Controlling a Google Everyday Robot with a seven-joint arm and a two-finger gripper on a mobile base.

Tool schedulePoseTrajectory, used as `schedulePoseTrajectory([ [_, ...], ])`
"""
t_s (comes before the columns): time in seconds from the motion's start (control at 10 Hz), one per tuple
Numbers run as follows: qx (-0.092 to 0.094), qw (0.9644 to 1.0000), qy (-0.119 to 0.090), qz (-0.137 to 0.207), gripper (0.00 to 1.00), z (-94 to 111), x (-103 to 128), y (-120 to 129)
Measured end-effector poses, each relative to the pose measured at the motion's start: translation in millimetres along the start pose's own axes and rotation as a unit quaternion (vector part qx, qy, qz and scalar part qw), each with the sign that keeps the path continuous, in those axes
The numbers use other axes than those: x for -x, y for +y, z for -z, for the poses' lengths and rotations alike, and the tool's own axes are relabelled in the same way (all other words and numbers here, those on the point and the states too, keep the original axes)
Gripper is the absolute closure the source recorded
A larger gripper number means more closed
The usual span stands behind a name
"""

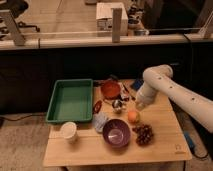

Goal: Place apple in paper cup

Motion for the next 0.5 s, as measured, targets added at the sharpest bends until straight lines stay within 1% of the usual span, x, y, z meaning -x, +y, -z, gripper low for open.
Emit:
schedulePoseTrajectory([
  [0.1, 0.006, 0.9999, -0.007, 0.006, 0.67, -3.3, -1.4, -1.2],
  [0.3, 0.01, 0.9998, -0.013, 0.009, 0.51, -7.4, -2.2, -0.8],
  [0.5, 0.016, 0.9996, -0.017, 0.013, 0.28, -12.0, -0.9, -1.0],
])
